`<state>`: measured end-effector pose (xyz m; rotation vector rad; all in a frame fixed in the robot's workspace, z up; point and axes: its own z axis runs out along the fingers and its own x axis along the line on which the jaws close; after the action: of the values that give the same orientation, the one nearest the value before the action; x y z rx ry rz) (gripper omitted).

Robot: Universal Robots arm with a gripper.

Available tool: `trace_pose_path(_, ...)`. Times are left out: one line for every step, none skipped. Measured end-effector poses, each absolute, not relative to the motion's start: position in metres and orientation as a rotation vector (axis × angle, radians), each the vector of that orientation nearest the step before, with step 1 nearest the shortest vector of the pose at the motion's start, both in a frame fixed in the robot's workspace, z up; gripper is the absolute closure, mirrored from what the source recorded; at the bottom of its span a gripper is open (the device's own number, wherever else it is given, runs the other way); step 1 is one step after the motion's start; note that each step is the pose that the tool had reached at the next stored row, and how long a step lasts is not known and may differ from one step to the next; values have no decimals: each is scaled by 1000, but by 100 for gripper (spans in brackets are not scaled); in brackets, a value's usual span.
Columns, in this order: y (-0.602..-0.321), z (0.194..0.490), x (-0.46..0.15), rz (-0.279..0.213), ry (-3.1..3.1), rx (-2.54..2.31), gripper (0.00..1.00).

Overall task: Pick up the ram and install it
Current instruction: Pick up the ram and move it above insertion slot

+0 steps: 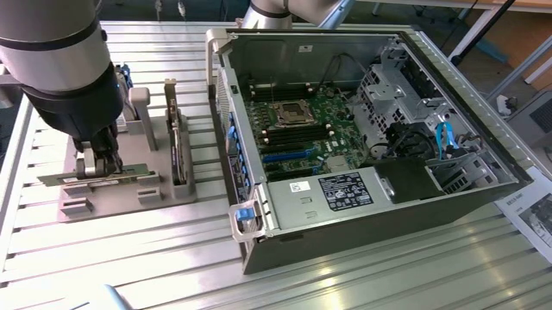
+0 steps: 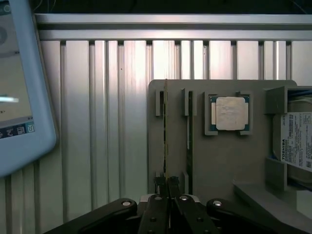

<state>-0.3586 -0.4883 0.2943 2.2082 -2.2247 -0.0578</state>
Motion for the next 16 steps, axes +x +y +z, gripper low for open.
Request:
trace_pose_path(-488, 297, -359, -58, -2225, 2208, 88)
trace_pose_path(-488, 300, -359, -58, -2225, 2208, 88)
trace_pose_path(-488, 301, -359, -58, -2225, 2208, 88)
trace_pose_path(-488, 304, -359, -58, -2225, 2208, 88)
trace_pose_path(-488, 306, -359, -58, -2225, 2208, 88)
trace_pose_path(-488, 308, -359, -58, -2225, 2208, 88)
trace_pose_path(-488, 311, -359, -58, -2225, 2208, 88)
trace_pose_path(-488, 314, -359, -58, -2225, 2208, 88)
trace_pose_path(-488, 317, -359, -58, -2225, 2208, 88)
trace_pose_path(-488, 320, -359, -58, -2225, 2208, 88)
trace_pose_path(-488, 322, -359, -58, -2225, 2208, 88)
trace_pose_path(-488, 326, -359, -58, -2225, 2208, 88)
trace_pose_path(-488, 328, -359, -58, -2225, 2208, 88)
trace_pose_path(-488, 330, -359, -58, -2225, 2208, 88)
trace_pose_path(-488, 333, -359, -58, -2225, 2208, 88)
trace_pose_path(-488, 335, -359, -58, -2225, 2208, 88)
